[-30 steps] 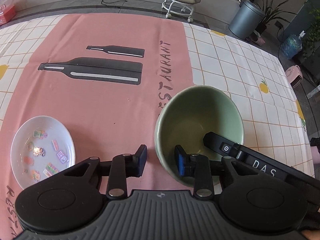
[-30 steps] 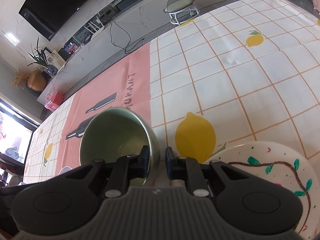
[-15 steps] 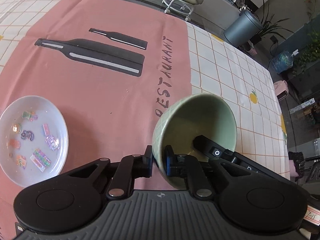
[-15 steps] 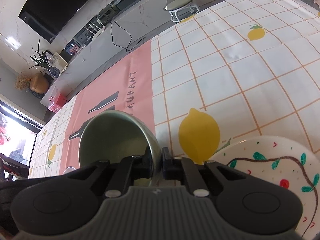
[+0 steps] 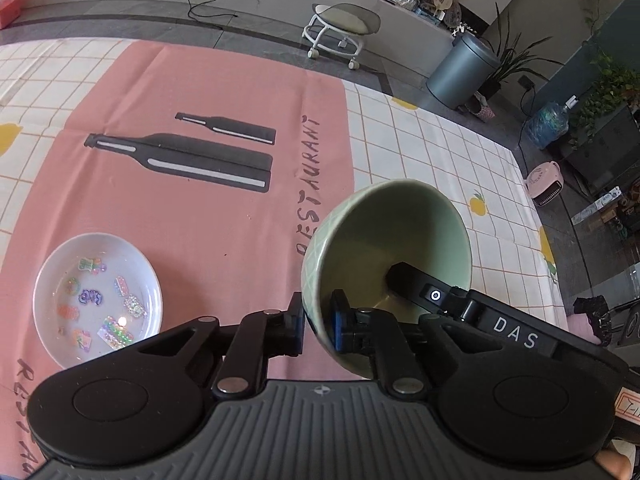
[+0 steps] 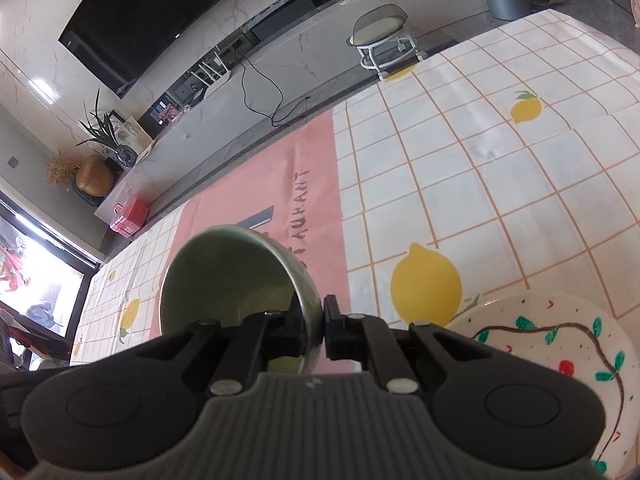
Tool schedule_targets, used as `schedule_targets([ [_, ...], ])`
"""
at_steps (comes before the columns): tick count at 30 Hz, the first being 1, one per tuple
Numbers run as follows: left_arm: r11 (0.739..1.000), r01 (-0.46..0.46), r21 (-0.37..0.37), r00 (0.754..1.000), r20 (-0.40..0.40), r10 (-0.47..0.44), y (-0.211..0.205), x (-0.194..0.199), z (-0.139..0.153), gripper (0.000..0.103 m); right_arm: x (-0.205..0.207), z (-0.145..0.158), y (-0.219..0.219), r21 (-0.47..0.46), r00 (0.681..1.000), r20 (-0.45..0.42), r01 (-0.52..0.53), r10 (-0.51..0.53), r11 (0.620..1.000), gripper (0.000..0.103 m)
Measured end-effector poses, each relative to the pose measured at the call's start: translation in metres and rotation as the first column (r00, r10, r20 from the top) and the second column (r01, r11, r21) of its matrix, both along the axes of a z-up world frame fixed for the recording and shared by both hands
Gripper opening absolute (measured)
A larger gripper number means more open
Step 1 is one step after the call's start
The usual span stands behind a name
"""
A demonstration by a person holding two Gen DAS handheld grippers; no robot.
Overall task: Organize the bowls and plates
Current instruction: 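Lift the pale green bowl with the right tool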
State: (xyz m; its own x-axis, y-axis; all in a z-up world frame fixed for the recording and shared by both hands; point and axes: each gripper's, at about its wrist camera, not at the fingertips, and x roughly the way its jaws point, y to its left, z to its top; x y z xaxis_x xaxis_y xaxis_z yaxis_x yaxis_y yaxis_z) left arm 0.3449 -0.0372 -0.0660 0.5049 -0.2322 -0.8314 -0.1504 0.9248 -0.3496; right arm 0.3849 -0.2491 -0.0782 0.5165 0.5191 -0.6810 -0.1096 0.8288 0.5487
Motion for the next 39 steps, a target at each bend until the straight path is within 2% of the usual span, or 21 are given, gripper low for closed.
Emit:
schedule_targets([
  [4,1.000,0.001,0.013,1.000,0.007,-0.001,0.006,-0.011,0.018,0.015,-0.006,0.017,0.004,0.003,0.998,0.022,-0.054,0.054,0.999,0.007],
  [10,0.999,-0.004,0.041,0.997,0.078,0.001,0.015,-0.043,0.051,0.017,-0.025,0.046,0.013,0.039,0.990,0.087,-0.111,0.107,0.993,0.007],
  [13,0.999,-0.023,0.037,0.997,0.071,0.020,0.024,-0.057,0.062,0.017,-0.036,0.060,0.023,0.045,0.984,0.114,-0.145,0.139,0.988,0.007],
  [17,0.998,-0.028,0.048,0.999,0.047,0.025,0.040,-0.074,0.076,0.017,-0.052,0.072,0.036,0.055,0.977,0.108,-0.189,0.183,0.980,0.007],
  [22,0.999,-0.051,0.019,0.998,0.037,0.050,0.063,-0.103,0.088,0.017,-0.080,0.092,0.058,0.017,0.958,0.132,-0.259,0.255,0.966,0.008],
  [27,0.993,-0.112,-0.041,0.994,0.014,0.112,0.081,-0.136,0.094,0.016,-0.110,0.104,0.074,0.012,0.937,0.163,-0.317,0.311,0.948,0.008],
  [32,0.990,-0.118,-0.079,0.990,0.061,0.123,0.094,-0.172,0.092,0.017,-0.133,0.111,0.080,0.034,0.930,0.145,-0.345,0.337,0.938,0.009],
  [39,0.990,-0.140,-0.031,0.981,0.131,0.143,0.102,-0.216,0.090,0.017,-0.169,0.113,0.097,0.023,0.912,0.163,-0.385,0.377,0.923,0.009],
])
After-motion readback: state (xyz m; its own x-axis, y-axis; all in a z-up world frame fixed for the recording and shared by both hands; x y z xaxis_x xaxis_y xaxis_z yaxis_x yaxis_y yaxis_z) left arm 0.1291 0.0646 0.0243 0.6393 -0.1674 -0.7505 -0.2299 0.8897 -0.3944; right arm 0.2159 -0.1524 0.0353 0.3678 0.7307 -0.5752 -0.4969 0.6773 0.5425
